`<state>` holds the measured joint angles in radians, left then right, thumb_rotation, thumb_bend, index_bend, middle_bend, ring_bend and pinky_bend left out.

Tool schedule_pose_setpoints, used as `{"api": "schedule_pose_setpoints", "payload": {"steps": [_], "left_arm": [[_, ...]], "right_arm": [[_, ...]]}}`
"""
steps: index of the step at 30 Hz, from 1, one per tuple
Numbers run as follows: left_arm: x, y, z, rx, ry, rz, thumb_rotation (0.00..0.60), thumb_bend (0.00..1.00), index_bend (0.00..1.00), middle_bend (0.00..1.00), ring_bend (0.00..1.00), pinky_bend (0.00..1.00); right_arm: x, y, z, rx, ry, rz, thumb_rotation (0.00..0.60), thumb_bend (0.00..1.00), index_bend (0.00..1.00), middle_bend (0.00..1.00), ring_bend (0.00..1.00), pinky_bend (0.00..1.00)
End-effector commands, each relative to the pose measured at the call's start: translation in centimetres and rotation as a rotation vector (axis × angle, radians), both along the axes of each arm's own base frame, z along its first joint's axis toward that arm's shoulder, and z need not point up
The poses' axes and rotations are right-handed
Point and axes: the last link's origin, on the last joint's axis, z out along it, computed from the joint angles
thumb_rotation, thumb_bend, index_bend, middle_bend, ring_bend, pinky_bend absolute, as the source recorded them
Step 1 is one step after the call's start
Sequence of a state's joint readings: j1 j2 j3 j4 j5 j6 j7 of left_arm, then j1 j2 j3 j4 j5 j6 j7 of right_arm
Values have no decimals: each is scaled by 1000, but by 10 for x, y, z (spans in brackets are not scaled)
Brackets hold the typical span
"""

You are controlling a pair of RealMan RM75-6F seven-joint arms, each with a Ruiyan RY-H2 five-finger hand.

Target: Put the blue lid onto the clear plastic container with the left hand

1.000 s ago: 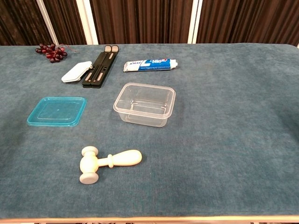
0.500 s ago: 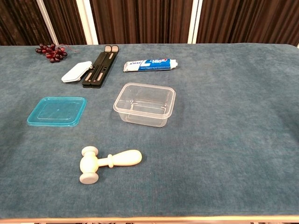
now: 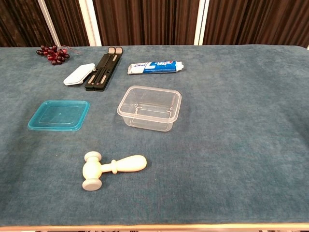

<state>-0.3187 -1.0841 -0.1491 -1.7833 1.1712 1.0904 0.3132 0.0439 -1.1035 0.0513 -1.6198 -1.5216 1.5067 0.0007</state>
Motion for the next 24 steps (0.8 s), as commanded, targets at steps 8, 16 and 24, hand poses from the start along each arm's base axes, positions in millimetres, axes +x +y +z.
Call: {"api": "schedule_pose_setpoints", "payload": {"steps": [8,16,24], "left_arm": [[40,51,-37,-112,74,-37,600,119,78,41,0,0],[47,75,-78,-184,97,1,600,119,78,43,0,0],[47,86,-107,-232,122,30,600,119,83,44,0,0]], "right_arm": [[-1,-1,2,5,-21,-23,600,346,0,0,0,0],[-2,-1,4,-3,-30,-38,600,346,0,0,0,0],[-2,-1,4,-3,-36,-42,600,346,0,0,0,0]]}}
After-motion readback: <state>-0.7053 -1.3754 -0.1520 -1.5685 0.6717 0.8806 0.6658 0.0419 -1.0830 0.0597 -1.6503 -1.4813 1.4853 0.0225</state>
